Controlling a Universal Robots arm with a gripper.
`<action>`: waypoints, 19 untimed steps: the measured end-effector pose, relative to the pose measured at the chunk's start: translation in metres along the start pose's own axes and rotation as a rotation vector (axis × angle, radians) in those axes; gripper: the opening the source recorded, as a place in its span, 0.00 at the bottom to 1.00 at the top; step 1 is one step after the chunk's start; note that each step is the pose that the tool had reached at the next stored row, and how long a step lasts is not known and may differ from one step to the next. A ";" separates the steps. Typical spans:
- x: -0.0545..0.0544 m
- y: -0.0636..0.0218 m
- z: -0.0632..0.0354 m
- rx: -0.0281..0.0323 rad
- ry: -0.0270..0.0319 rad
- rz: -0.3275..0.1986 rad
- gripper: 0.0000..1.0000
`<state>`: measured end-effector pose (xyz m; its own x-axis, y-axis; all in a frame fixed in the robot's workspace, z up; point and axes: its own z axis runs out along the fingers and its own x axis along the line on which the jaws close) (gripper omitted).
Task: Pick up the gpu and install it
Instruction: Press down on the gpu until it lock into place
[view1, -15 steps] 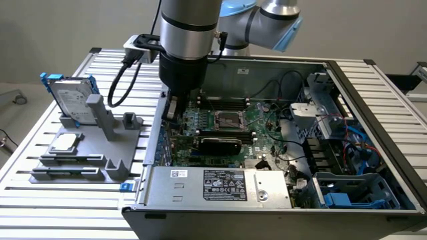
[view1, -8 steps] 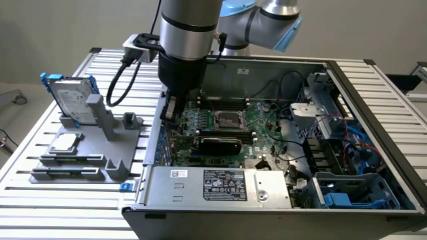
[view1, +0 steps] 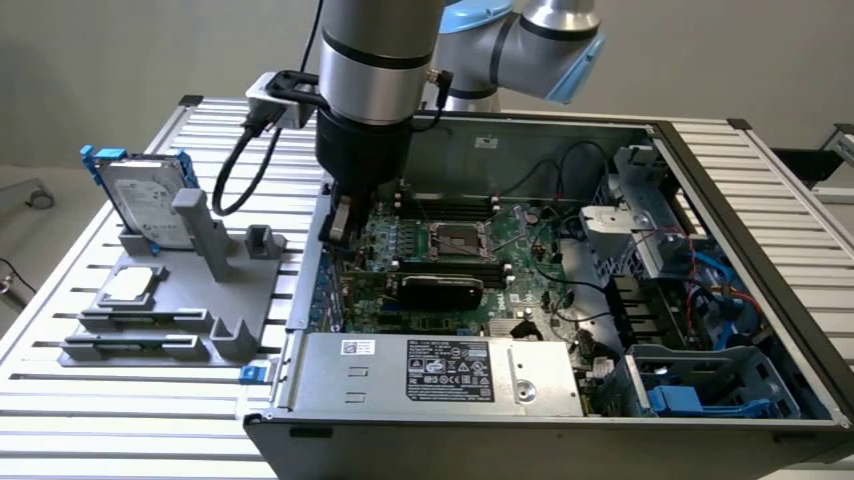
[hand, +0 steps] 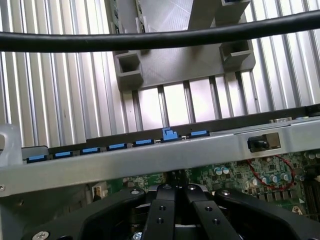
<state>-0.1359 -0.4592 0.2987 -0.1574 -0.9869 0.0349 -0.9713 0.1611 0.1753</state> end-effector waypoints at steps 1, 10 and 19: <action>0.000 0.0000 0.0005 0.0001 -0.0004 0.001 0.11; 0.000 -0.0002 0.0007 0.0004 -0.0034 0.006 0.11; -0.001 -0.0047 -0.0046 0.0187 -0.0063 0.006 0.11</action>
<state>-0.1304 -0.4592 0.3024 -0.1639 -0.9860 0.0296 -0.9735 0.1665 0.1567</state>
